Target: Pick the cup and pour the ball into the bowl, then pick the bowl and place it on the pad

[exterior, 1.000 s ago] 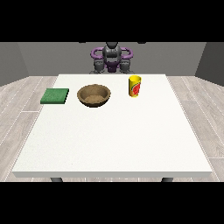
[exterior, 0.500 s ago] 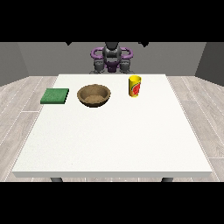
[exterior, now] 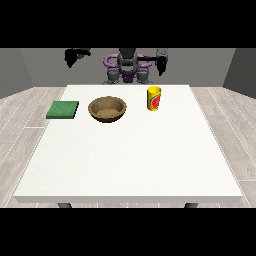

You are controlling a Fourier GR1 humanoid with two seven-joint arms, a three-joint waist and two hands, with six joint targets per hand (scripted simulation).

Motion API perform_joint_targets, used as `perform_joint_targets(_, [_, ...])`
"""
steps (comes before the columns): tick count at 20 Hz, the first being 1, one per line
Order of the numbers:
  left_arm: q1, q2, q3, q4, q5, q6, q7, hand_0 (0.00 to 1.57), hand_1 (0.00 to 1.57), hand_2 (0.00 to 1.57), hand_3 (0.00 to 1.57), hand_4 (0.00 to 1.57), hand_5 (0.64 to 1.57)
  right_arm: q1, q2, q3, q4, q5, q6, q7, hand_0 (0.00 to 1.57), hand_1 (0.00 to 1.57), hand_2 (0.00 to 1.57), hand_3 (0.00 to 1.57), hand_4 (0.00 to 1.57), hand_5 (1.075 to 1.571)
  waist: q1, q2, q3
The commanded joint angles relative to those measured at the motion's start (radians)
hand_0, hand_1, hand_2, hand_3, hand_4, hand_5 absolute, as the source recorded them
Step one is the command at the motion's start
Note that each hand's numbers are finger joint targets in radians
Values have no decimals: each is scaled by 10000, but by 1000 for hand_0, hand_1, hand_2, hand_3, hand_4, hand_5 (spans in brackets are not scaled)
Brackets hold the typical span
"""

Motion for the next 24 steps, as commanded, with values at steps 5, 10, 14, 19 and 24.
perform_joint_targets(5, [-1735,293,1231,2742,-12,129,-1731,0,0,0,0,0,1477,-463,-206,-221,1160,254,646,-1080,0,0,0,0,258,1569,-218,636,-4])
perform_joint_targets(10, [-2533,506,1920,4063,213,123,-2416,0,0,0,0,0,1456,-943,-945,-1078,2390,-60,1387,-1897,0,0,0,0,262,1571,-251,1000,-2])
perform_joint_targets(14, [-3122,713,2312,5728,260,-94,-3544,0,0,0,0,0,1450,-1393,-1028,-1212,2366,-316,1339,-1484,0,0,0,0,270,1571,-373,1066,-5])
perform_joint_targets(19, [-4078,357,2703,7159,84,958,-4157,0,0,0,0,0,1487,-1410,-1335,-1343,2328,-647,1885,-1387,0,0,0,0,264,1569,-963,1315,-6])
perform_joint_targets(24, [-3907,26,2642,8408,-534,1937,-5568,995,995,1204,997,761,1539,-1491,-1317,-1388,2258,-738,2127,-1811,0,0,0,0,233,1567,-1338,2074,-9])
